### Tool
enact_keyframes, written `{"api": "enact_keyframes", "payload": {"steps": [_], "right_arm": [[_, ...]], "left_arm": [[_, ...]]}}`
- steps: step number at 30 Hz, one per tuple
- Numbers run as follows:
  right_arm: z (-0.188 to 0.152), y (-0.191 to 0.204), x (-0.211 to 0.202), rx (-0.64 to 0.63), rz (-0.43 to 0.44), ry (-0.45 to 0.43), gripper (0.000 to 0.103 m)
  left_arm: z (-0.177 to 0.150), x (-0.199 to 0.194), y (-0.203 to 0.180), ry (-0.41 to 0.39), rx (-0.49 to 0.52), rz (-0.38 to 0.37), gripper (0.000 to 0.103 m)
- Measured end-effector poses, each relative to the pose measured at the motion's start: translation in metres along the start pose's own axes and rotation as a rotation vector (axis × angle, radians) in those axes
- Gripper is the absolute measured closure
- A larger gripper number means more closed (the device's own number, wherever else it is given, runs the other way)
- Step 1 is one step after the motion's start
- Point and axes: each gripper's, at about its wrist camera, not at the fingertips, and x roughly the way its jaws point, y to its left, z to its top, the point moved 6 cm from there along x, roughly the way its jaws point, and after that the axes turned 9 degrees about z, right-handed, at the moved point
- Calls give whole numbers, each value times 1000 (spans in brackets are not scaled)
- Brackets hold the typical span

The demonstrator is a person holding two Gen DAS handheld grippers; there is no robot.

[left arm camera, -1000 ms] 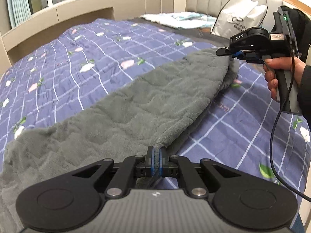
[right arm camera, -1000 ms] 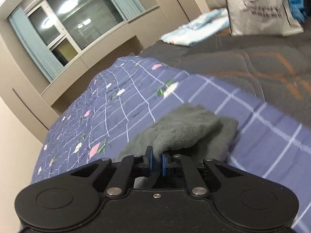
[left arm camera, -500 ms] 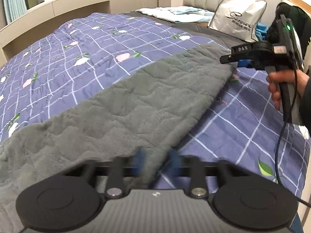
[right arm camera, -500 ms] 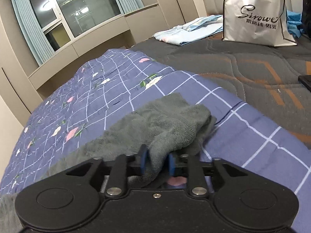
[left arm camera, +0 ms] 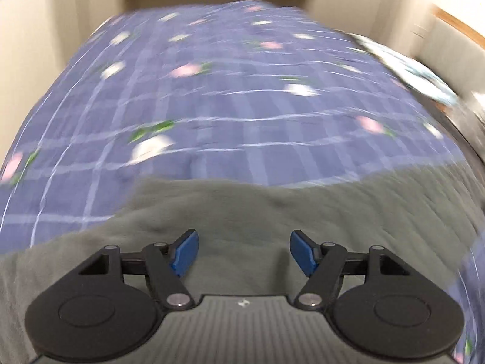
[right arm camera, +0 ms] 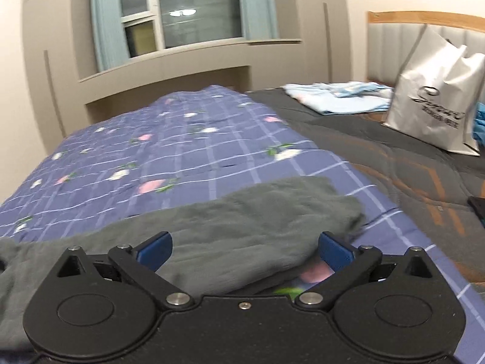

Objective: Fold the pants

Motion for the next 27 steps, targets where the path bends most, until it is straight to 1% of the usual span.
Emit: {"api": "enact_keyframes", "payload": {"steps": [2,5,6,9,11,14,16,20,23,25,27], "right_arm": [[-4,14,-1,-4,28,4,1],[-11,32,-1,-20,59,21,1],[-13,36,-1,-23,65,27,1],[-19,47,1,-22,84,46,1],[-21,52,4,-21,98,56,1],[-19,53,5,-34,95,52,1],[-18,48,5,-25,91,47,1],[-25,26,15,-2,54,98,1],[-21,6,14,38,55,85,1],[-17,-12,15,79,50,84,1],[-14,-31,19,124,41,88,1]], "left_arm": [[6,14,23,52,-104,6,33],[9,28,39,68,-175,-22,34],[10,32,41,68,-180,-22,34],[12,40,35,68,-165,-17,28],[14,36,34,70,-158,-10,28],[16,26,33,37,-165,-10,28],[14,32,34,49,-154,-5,28],[15,27,27,42,-121,19,25],[16,16,22,27,-127,17,20],[15,7,19,13,-133,20,14],[13,-5,13,-8,-128,14,11]]}}
